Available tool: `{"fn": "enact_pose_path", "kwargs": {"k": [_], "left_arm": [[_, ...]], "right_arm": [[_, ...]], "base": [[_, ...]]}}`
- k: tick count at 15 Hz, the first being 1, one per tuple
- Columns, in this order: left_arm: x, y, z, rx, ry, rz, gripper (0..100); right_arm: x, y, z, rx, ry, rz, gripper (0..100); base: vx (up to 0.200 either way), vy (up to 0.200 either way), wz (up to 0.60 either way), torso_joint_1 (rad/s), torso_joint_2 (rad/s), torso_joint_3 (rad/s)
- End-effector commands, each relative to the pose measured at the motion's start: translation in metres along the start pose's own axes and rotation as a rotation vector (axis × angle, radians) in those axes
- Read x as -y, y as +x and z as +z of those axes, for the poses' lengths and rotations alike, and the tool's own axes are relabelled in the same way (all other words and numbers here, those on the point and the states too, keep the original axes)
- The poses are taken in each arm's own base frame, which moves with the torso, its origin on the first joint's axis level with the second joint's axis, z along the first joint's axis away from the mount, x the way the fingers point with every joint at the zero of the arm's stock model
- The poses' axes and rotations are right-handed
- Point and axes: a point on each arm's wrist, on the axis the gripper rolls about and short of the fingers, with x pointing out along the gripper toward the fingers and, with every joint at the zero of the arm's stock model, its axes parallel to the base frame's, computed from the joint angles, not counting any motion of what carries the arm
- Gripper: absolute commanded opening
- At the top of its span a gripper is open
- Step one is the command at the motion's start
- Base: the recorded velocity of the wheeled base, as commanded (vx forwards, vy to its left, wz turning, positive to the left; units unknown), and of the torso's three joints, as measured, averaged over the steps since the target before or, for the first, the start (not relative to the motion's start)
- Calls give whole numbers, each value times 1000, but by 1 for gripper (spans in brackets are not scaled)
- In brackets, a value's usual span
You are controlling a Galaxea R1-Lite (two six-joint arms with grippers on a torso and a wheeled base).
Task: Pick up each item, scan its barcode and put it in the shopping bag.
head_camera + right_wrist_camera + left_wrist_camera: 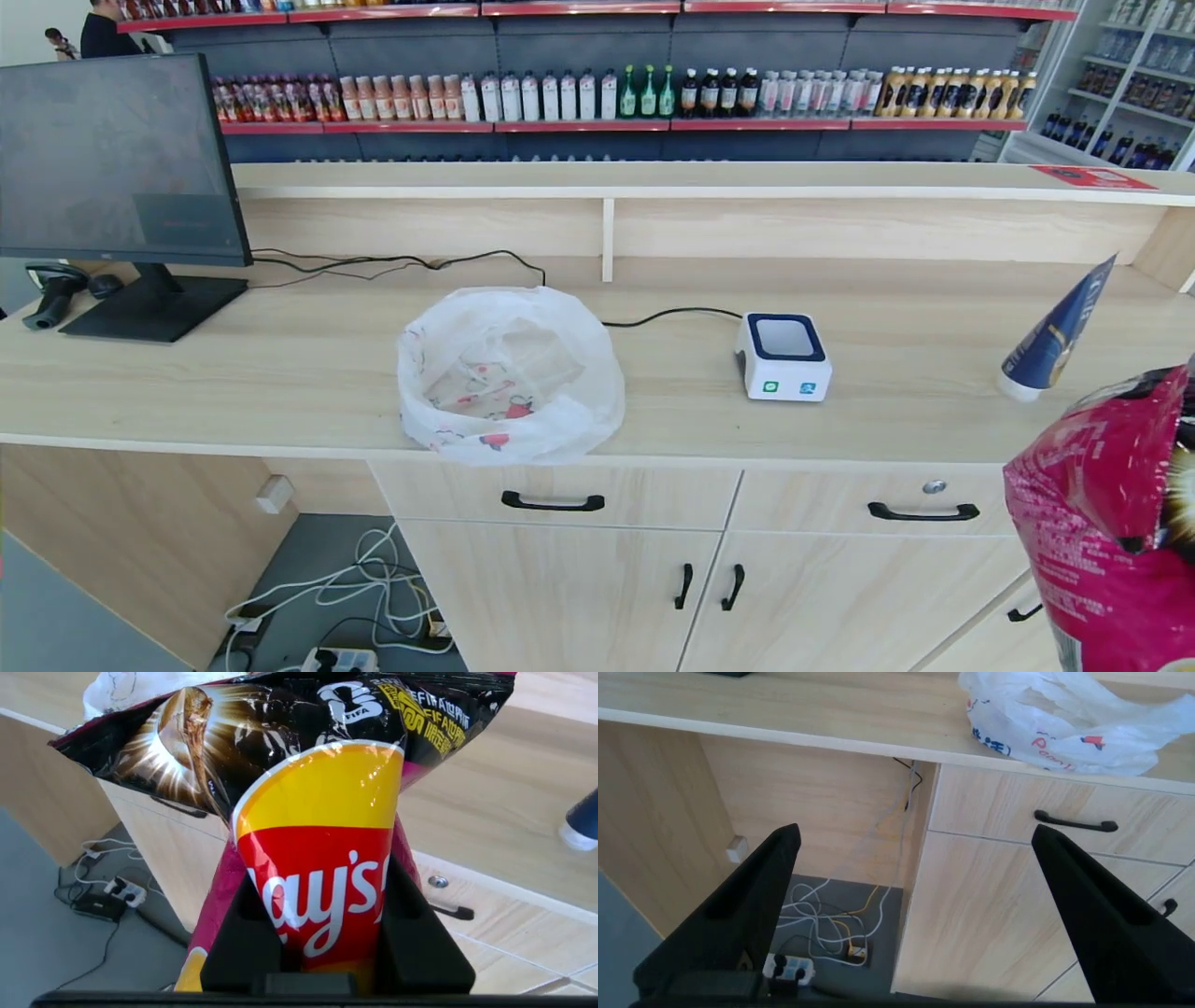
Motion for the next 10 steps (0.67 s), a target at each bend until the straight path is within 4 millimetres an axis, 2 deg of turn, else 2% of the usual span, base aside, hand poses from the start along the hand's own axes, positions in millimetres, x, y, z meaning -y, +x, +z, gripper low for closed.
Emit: {"fn": "enact_pose_path", "kwargs": {"k": [1, 8, 10], "left_arm": [[0, 0, 0, 1, -1, 0, 100], [0, 0, 0, 3, -5, 0, 100], [0, 0, 0, 4, -3, 0, 100]], "right_arm": [[0, 2, 1, -8, -2, 0, 0], [-1, 3, 0, -13, -5, -2, 0], [-1, 5, 0, -21, -7, 2, 0]], "base": [[0, 200, 0, 12, 17, -2], [0, 200, 0, 0, 2, 3], [0, 0, 0, 0, 0, 0]]}}
